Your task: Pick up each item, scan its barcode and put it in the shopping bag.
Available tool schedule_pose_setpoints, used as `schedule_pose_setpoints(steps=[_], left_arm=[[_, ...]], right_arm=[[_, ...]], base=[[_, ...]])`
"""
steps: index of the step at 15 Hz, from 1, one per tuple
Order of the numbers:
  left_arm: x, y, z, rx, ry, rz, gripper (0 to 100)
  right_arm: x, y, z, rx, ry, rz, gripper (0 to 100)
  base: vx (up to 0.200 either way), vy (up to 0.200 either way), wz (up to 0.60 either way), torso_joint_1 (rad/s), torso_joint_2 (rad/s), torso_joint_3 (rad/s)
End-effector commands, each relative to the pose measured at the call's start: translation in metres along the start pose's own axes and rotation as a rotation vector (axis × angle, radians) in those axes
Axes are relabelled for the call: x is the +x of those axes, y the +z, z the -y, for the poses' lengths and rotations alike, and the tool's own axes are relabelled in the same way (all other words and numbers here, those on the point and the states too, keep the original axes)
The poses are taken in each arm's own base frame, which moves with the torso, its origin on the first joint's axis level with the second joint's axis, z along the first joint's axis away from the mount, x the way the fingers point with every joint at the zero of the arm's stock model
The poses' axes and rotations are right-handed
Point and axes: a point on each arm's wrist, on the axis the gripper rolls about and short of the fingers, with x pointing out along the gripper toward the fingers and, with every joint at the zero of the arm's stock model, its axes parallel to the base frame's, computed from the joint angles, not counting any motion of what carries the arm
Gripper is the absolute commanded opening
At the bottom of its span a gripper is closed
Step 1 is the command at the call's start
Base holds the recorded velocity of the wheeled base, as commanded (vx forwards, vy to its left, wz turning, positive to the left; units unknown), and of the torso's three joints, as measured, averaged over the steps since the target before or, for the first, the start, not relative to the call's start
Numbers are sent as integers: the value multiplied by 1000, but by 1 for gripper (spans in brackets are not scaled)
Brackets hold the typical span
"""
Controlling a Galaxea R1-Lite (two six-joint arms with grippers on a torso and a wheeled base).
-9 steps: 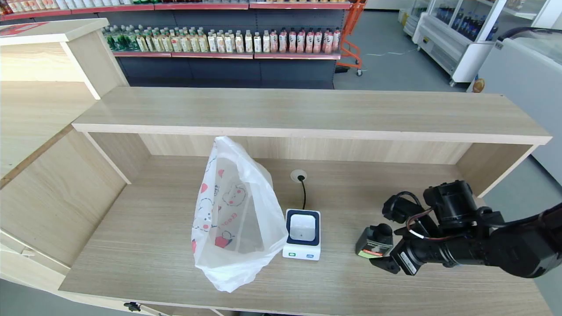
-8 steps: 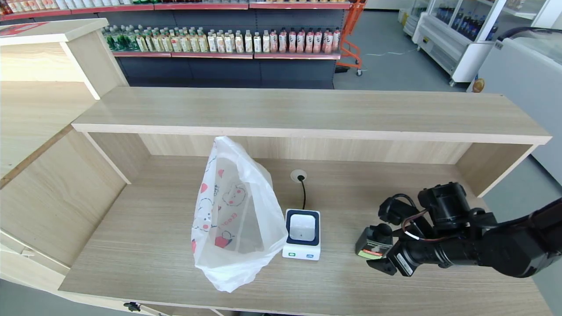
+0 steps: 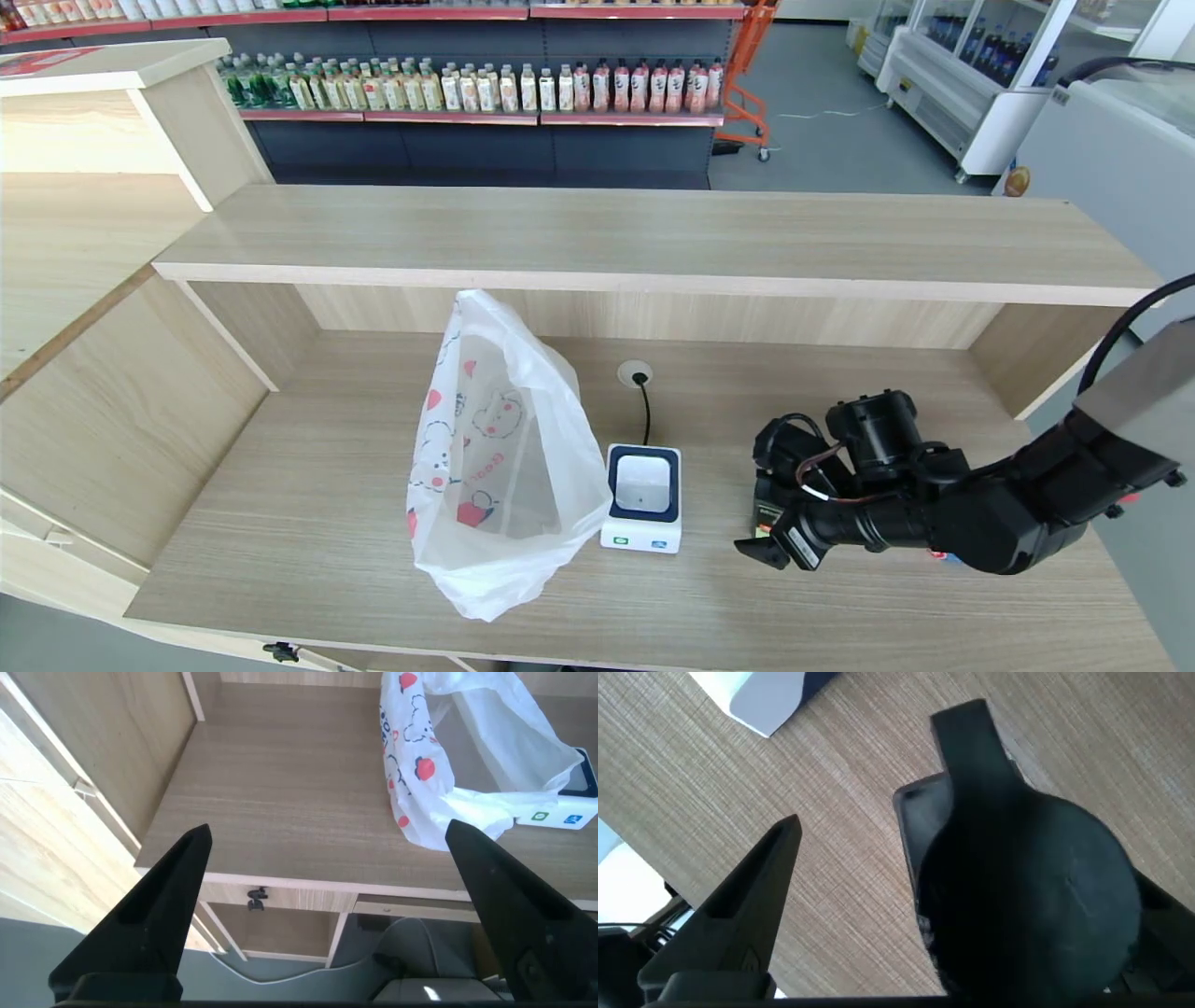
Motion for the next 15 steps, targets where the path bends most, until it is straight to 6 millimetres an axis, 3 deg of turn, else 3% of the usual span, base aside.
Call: schedule_pose_setpoints(steps=[1, 3, 4, 11, 13, 15], left_arm=[[0, 0, 0, 0, 0, 0, 100], [0, 0, 0, 0, 0, 0, 100], [0, 0, 0, 0, 0, 0, 100], [0, 0, 0, 0, 0, 0, 100], [0, 0, 0, 0, 0, 0, 100], [0, 0, 0, 0, 0, 0, 100]], right_arm=[[12, 3, -1, -8, 8, 2, 100], [18, 7, 2, -10, 3, 13, 100], [18, 9, 3, -11, 0, 19, 0], [3, 16, 6, -5, -29, 83, 0], [-16, 22, 8, 60, -55, 134, 0], [-50, 27, 17, 241, -101, 203, 0]], base=[[0, 0, 0, 0, 0, 0], [0, 0, 0, 0, 0, 0], [0, 0, 0, 0, 0, 0], [0, 0, 0, 0, 0, 0], [0, 0, 0, 0, 0, 0], [0, 0, 0, 0, 0, 0]])
